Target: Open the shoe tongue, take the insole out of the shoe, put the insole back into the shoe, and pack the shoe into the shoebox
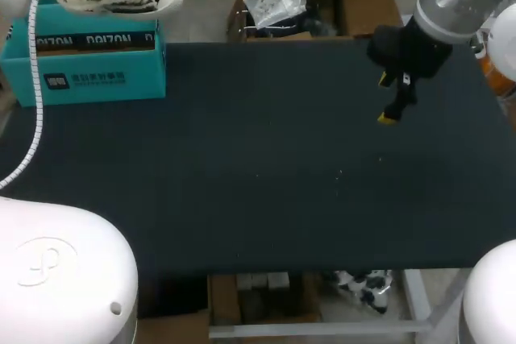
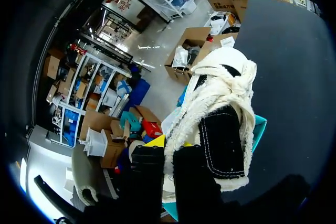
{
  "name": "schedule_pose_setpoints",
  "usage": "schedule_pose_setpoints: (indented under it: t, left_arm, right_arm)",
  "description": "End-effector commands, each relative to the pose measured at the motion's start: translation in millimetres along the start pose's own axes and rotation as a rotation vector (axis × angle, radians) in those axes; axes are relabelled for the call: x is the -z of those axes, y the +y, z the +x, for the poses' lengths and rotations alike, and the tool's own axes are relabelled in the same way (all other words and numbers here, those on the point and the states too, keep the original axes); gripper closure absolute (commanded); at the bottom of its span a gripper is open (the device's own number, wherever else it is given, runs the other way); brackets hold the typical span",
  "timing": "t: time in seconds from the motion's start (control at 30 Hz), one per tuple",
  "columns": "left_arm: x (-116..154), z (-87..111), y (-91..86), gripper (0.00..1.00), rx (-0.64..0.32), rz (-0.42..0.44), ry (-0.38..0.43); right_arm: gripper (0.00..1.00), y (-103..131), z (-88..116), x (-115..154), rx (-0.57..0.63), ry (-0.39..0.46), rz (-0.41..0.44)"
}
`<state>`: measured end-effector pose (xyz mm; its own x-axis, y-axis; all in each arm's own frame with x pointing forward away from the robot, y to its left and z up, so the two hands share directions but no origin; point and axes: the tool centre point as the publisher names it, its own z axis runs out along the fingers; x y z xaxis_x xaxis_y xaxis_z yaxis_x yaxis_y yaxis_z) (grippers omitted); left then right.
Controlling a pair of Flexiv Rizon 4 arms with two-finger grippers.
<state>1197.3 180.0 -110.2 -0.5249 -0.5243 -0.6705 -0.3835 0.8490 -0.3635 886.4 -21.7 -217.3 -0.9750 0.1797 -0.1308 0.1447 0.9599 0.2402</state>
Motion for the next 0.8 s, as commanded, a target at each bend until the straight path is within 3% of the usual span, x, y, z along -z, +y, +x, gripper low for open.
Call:
schedule_pose_setpoints:
  t: [0.03, 0.27, 0.43, 0.67, 0.8]
  left_arm:
    - [-34, -9.2, 17.2, 1.0, 0.0, 0.028, 0.02]
    - [-66, -14.4, 52.7, 1.0, 0.029, -0.024, 0.038]
    - [-83, -6.9, 72.5, 1.0, 0.025, -0.037, 0.075]
    - [-113, 4.8, 87.8, 1.0, 0.011, -0.085, 0.128]
    - [-117, 7.2, 90.7, 1.0, 0.003, -0.089, 0.137]
  right_arm:
    - [0.0, 3, 6, 1, 0.017, -0.041, 0.01]
    - [0.0, -9, 14, -3, 0.025, -0.056, 0.018]
    - [0.0, -7, 21, -1, 0.045, -0.048, 0.033]
    - [0.0, -1, 24, -5, 0.05, -0.007, 0.052]
    - [0.0, 2, 24, -6, 0.047, -0.001, 0.057]
